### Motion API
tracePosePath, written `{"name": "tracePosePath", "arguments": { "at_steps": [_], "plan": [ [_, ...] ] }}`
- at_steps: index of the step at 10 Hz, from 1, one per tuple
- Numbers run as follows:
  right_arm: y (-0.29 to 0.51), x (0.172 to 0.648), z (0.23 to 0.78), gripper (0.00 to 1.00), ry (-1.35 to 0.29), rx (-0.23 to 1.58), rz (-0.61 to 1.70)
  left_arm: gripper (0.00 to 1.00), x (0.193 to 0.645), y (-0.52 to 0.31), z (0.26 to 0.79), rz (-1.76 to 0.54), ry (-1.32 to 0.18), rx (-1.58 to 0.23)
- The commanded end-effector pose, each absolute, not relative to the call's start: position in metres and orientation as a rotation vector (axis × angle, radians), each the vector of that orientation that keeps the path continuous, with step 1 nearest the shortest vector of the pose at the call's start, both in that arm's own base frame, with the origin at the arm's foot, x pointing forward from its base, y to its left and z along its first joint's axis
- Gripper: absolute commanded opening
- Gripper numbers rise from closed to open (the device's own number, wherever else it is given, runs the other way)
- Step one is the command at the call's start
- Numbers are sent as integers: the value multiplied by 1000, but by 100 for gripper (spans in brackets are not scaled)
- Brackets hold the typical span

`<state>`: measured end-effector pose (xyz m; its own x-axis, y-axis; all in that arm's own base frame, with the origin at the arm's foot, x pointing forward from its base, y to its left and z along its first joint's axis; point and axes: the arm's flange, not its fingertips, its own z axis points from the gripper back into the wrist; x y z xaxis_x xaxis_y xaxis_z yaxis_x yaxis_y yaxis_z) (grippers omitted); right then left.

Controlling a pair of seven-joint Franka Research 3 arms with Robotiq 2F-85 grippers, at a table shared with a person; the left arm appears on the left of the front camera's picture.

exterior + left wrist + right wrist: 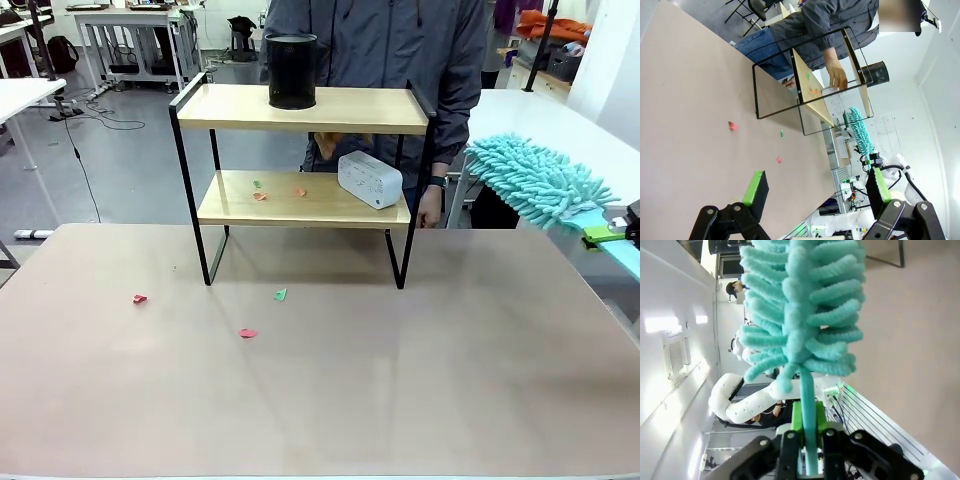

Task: Clean the shelf.
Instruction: Clean the remaining tier of the Shelf with the Duster once objects are removed.

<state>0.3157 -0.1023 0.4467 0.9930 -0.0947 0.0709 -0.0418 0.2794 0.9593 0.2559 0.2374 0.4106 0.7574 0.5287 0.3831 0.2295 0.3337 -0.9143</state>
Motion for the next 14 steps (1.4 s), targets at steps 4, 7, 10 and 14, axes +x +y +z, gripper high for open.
{"name": "tracePosePath", "arguments": {
  "at_steps": [4,7,10,14],
  "plan": [
    [-103,314,452,12,-108,1283,-38,100,257,236,411,202,-761,-1256],
    [-103,314,452,12,-108,1283,-38,100,257,236,411,202,-761,-1256],
    [-94,299,455,12,-179,1269,-24,100,257,236,411,202,-761,-1256],
    [-24,205,511,12,-263,1170,340,100,257,236,411,202,-761,-1256]
  ]
}}
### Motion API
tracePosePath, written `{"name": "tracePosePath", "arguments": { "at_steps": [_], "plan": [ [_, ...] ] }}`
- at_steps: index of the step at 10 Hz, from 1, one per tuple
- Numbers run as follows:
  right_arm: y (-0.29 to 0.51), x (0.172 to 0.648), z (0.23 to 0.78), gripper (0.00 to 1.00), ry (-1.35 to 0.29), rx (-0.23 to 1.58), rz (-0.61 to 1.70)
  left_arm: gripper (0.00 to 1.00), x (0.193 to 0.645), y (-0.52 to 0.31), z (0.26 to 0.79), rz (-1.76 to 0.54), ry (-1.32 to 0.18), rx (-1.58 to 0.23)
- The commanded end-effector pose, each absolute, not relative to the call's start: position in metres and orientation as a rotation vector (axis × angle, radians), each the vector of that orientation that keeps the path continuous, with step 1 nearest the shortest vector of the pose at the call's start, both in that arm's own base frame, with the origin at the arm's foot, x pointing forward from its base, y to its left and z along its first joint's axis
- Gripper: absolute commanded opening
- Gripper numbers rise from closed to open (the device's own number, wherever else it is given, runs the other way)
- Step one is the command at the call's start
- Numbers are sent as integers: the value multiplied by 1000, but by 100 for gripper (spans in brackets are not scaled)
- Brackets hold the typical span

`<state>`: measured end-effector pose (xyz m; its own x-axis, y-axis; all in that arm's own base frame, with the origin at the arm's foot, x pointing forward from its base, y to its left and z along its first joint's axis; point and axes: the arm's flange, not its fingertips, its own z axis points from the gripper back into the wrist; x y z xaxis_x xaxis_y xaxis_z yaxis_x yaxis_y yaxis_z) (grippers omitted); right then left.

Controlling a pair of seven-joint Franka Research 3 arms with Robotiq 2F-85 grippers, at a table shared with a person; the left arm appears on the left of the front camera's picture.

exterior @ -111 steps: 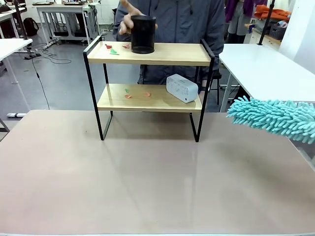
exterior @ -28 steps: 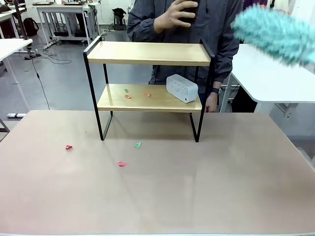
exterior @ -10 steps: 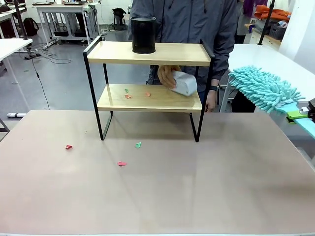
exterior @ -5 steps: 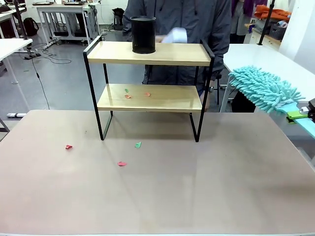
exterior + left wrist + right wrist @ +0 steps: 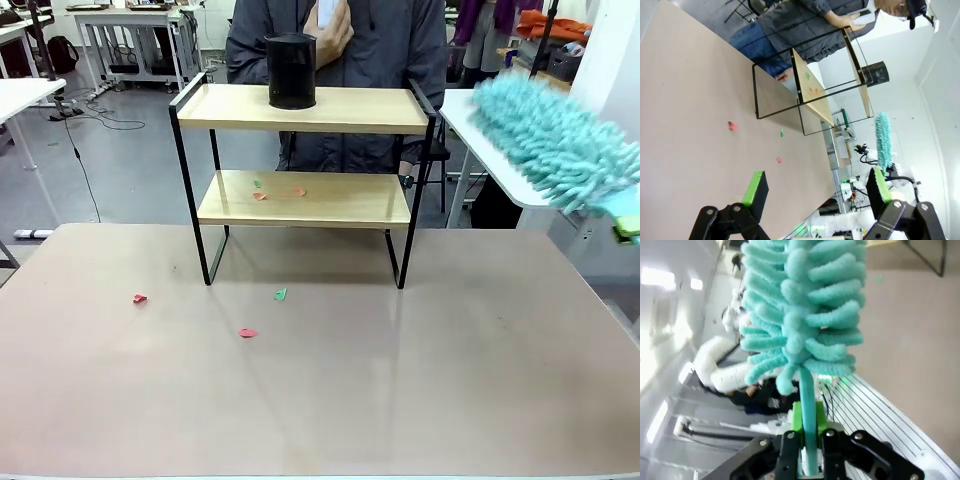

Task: Clean the shelf.
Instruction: Clean the remaining tier of the Shelf with the Duster once objects are removed.

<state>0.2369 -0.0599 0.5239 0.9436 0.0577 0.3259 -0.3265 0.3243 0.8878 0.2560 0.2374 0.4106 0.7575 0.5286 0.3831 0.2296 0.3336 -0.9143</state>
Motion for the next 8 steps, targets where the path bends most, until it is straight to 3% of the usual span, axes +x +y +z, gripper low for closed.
{"name": "tracePosePath", "arguments": {
  "at_steps": [1,5,8],
  "plan": [
    [-2,204,511,12,-217,1099,390,100,257,236,411,202,-761,-1256],
    [71,236,494,12,100,885,550,100,257,236,411,202,-761,-1256],
    [114,275,472,12,7,849,418,100,257,236,411,202,-761,-1256]
  ]
}}
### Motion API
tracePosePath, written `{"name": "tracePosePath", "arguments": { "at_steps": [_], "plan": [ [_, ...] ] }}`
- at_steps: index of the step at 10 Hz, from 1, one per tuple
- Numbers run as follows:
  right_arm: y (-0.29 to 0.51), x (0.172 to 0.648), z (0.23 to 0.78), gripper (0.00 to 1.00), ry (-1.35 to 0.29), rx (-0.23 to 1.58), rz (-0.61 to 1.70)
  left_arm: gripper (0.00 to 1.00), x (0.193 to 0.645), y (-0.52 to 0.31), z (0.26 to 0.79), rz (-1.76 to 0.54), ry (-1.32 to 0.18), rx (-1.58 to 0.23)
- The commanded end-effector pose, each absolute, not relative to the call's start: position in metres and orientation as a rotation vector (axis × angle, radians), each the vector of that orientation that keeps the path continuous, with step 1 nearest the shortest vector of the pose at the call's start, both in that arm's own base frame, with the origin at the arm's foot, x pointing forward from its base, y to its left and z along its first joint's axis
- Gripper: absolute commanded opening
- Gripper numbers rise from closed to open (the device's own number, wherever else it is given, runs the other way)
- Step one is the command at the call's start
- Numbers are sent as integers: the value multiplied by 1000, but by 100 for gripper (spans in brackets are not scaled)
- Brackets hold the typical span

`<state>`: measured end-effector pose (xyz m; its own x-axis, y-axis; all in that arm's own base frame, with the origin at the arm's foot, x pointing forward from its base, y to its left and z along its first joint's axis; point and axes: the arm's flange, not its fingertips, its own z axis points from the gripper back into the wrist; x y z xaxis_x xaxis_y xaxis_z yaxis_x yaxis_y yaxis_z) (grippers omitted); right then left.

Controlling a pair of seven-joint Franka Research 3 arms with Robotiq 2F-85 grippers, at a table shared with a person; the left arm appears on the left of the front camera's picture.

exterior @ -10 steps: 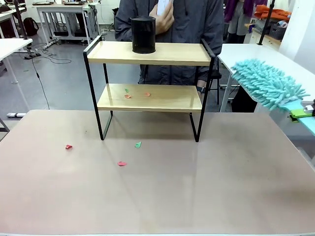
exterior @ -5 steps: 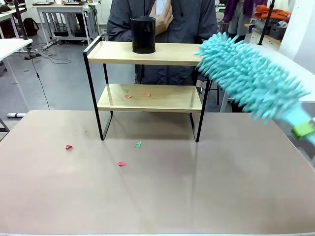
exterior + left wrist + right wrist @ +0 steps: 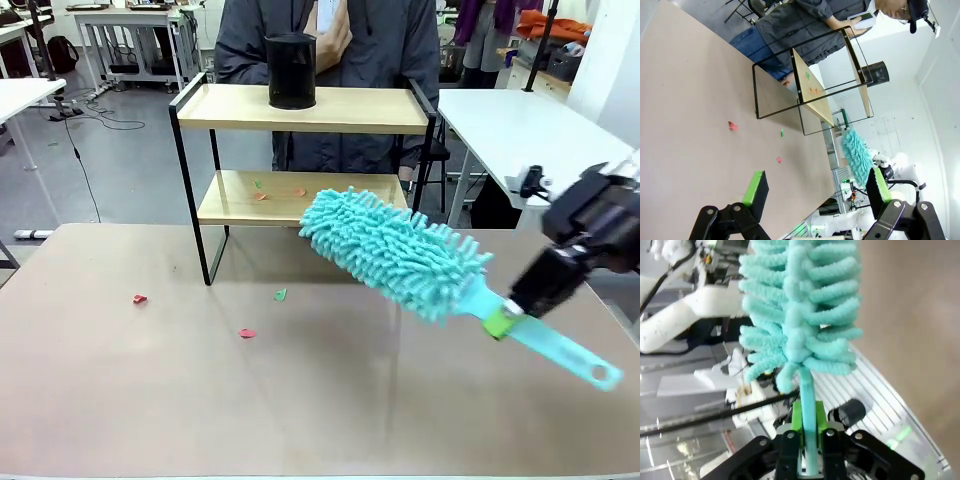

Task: Clean the shelf.
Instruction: Clean the remaining tier of the Shelf with the Duster once objects are removed.

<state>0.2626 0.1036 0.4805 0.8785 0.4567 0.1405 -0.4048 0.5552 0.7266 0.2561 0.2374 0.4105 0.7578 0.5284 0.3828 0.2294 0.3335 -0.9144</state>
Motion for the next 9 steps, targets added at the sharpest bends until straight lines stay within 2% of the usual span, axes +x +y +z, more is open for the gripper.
{"name": "tracePosePath", "arguments": {
  "at_steps": [1,4,5,6,7,9],
  "plan": [
    [123,283,464,12,-34,835,362,100,257,236,411,202,-761,-1256],
    [138,297,454,12,-190,771,196,100,257,236,411,202,-761,-1256],
    [138,298,455,12,-181,749,176,100,257,236,411,202,-761,-1256],
    [131,284,462,12,-83,648,204,100,257,236,411,202,-761,-1256],
    [126,317,473,12,-171,761,221,100,257,236,411,202,-761,-1256],
    [130,314,473,12,-148,717,216,100,257,236,411,202,-761,-1256]
  ]
}}
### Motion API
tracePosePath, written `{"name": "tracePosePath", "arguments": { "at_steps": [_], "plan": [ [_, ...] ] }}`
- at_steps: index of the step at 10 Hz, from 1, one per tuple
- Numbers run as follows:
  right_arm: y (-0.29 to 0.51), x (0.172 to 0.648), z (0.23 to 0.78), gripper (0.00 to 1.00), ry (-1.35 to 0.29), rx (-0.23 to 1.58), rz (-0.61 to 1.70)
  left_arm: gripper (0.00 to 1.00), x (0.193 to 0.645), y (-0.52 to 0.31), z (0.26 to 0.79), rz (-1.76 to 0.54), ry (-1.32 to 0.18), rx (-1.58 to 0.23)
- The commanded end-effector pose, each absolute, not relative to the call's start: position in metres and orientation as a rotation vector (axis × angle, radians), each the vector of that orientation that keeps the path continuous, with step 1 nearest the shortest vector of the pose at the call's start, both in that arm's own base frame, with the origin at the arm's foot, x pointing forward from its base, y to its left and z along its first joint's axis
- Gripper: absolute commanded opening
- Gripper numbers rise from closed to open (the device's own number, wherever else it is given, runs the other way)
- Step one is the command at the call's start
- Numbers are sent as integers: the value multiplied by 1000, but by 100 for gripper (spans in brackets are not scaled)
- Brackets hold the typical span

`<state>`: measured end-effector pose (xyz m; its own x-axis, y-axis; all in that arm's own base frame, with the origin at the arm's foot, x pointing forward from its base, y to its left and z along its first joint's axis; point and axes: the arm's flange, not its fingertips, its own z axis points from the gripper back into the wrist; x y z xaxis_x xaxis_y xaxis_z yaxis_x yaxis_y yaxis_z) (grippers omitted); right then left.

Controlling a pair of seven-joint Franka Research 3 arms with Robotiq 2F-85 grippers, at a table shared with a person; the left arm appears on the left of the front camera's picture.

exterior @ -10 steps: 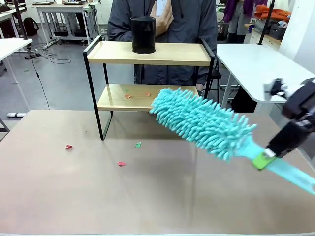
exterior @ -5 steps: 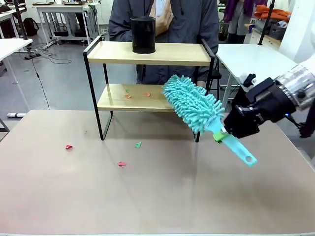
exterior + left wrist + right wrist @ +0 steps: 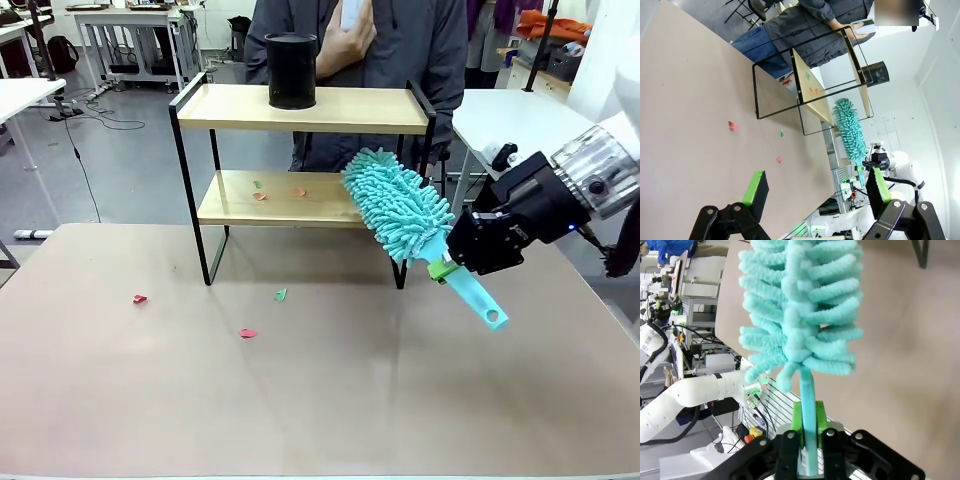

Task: Clean the shelf.
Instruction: Clean the remaining tier of the Shelf with the Duster once objects are removed.

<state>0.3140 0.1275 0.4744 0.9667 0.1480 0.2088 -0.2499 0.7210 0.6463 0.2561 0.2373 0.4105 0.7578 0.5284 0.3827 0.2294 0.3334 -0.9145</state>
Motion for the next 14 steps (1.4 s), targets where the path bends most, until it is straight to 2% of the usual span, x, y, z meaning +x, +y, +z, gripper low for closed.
{"name": "tracePosePath", "arguments": {
  "at_steps": [1,5,10,14],
  "plan": [
    [136,325,469,12,-175,691,170,100,257,236,411,202,-761,-1256],
    [172,363,462,12,-279,624,63,100,257,236,411,202,-761,-1256],
    [215,404,441,12,-305,544,-73,100,257,236,411,202,-761,-1256],
    [237,411,437,12,-215,593,46,100,257,236,411,202,-761,-1256]
  ]
}}
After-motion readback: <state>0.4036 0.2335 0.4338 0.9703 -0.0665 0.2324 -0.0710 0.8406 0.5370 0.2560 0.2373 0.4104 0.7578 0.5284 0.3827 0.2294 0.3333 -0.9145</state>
